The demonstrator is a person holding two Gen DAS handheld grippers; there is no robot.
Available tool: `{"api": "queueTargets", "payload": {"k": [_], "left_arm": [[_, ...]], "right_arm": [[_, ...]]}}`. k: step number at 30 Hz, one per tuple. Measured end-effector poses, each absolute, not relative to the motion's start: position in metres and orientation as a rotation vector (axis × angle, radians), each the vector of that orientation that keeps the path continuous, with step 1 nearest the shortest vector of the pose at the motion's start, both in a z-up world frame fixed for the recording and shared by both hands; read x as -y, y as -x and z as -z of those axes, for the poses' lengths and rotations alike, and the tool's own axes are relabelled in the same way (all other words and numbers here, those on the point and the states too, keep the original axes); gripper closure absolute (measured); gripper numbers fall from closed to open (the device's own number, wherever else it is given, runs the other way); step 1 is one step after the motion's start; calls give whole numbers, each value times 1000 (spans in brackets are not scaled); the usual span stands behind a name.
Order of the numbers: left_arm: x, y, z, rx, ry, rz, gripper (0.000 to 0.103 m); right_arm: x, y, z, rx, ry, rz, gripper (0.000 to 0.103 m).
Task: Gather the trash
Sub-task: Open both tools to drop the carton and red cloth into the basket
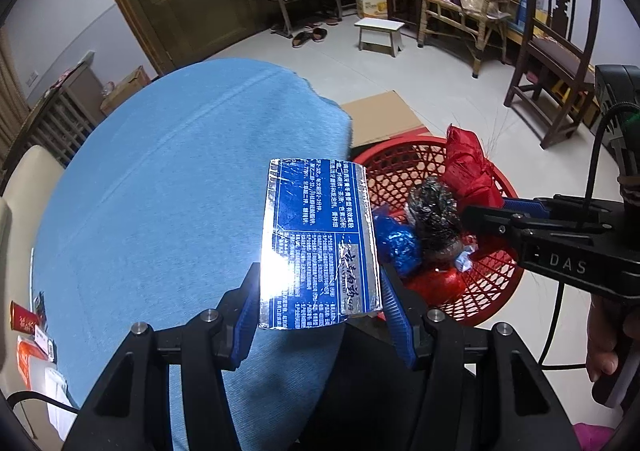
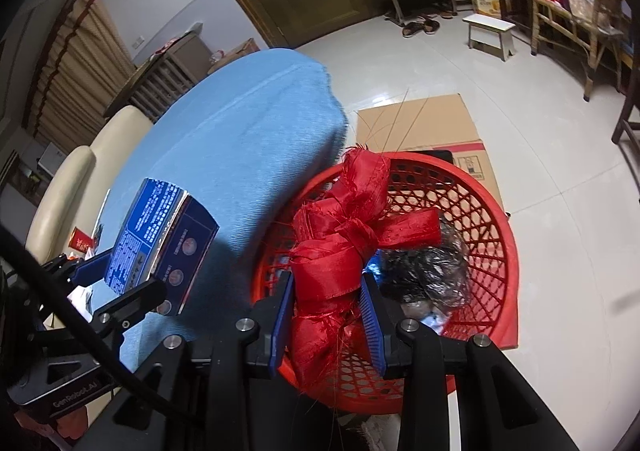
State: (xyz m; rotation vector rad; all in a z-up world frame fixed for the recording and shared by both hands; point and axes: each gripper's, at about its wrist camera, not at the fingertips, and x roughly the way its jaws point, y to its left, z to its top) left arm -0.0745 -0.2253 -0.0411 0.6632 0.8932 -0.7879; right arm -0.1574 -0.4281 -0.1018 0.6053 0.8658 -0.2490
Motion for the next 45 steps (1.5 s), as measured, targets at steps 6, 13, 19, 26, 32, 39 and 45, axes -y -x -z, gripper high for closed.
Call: {"api": "queueTargets", "payload": {"k": [6,13,19,26,32,39,45], "left_arm": [[241,77,51,-922,-689,820,45],[263,78,66,-974,-706,879,45],[282,81,75,-989,-708,950,44],[284,83,78,-974,-703,969,44],[281,81,76,-954,-688,973,44],[278,79,76,-945,-682,961,44],[266,77,67,-928,-665,920,42]], "right_arm": [[443,165,109,-866,-638,274,68],[455,170,119,-881,-668,293,68],[461,171,126,-897,-683,307,66],[468,174,128,-903,-684,325,66],[466,170,128,-906,-679,323,66],[462,168,128,-910,-672,319,66],[462,167,126,-911,-676,320,66]]}}
